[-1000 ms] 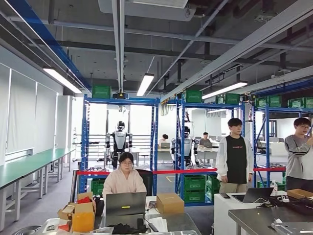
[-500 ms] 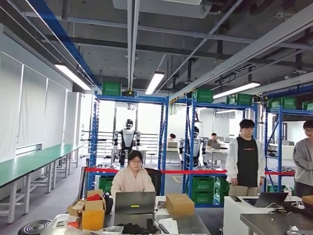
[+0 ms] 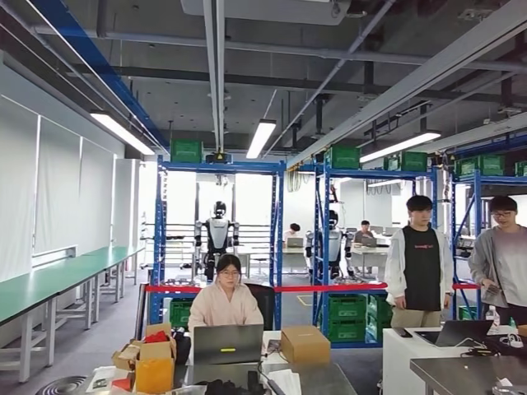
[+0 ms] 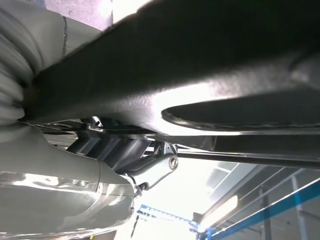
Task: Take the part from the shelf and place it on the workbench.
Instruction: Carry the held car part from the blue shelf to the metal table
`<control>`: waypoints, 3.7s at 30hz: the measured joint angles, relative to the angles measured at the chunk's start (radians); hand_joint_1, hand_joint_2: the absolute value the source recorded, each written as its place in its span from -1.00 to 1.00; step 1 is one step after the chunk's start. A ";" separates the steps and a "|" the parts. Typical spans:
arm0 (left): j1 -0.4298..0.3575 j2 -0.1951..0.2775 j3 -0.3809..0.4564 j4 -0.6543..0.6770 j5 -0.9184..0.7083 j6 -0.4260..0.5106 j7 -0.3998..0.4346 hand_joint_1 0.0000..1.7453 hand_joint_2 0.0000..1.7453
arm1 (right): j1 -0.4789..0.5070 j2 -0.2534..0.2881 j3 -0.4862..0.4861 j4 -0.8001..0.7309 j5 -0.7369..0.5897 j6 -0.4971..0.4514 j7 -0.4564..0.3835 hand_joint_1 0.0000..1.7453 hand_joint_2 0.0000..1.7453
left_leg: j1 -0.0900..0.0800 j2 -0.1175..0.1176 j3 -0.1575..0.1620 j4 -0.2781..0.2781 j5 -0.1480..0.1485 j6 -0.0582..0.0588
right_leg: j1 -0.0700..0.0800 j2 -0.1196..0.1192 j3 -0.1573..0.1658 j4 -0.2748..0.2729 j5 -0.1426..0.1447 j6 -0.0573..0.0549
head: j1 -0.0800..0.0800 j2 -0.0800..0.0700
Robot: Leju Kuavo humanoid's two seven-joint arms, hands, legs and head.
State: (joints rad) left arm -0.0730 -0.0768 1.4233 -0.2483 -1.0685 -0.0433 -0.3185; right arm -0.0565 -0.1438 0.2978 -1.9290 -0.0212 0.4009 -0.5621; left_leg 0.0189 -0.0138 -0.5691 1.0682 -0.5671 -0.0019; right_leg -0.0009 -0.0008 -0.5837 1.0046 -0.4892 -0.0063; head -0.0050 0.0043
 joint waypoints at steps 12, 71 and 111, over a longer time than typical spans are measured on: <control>0.003 0.000 0.000 0.000 0.000 0.002 0.006 -1.00 1.00 | 0.005 -0.002 0.001 0.001 -0.006 0.009 -0.001 1.00 1.00 | -0.006 0.009 -0.040 -0.017 0.065 0.014 | 0.004 -0.004 0.056 0.006 -0.053 0.021 | 0.000 -0.001; 0.007 -0.001 0.009 0.000 0.000 -0.001 -0.004 -1.00 1.00 | 0.011 -0.009 0.017 -0.002 -0.008 0.007 0.000 1.00 1.00 | 0.001 0.009 -0.064 0.003 0.083 0.000 | 0.001 0.004 0.100 -0.011 -0.074 0.014 | 0.000 0.000; 0.004 -0.001 0.010 0.000 -0.004 -0.002 -0.012 -1.00 1.00 | 0.013 -0.026 0.021 0.001 -0.004 0.003 -0.017 1.00 1.00 | 0.003 0.008 -0.008 -0.034 0.056 0.039 | -0.009 0.003 -0.069 0.276 -0.179 0.058 | -0.001 -0.001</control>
State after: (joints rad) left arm -0.0695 -0.0774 1.4332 -0.2480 -1.0723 -0.0450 -0.3309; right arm -0.0440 -0.1698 0.3188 -1.9278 -0.0256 0.4043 -0.5787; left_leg 0.0224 -0.0059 -0.5773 1.0340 -0.5110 0.0373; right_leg -0.0094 0.0022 -0.6523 1.2808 -0.6687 0.0516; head -0.0064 0.0035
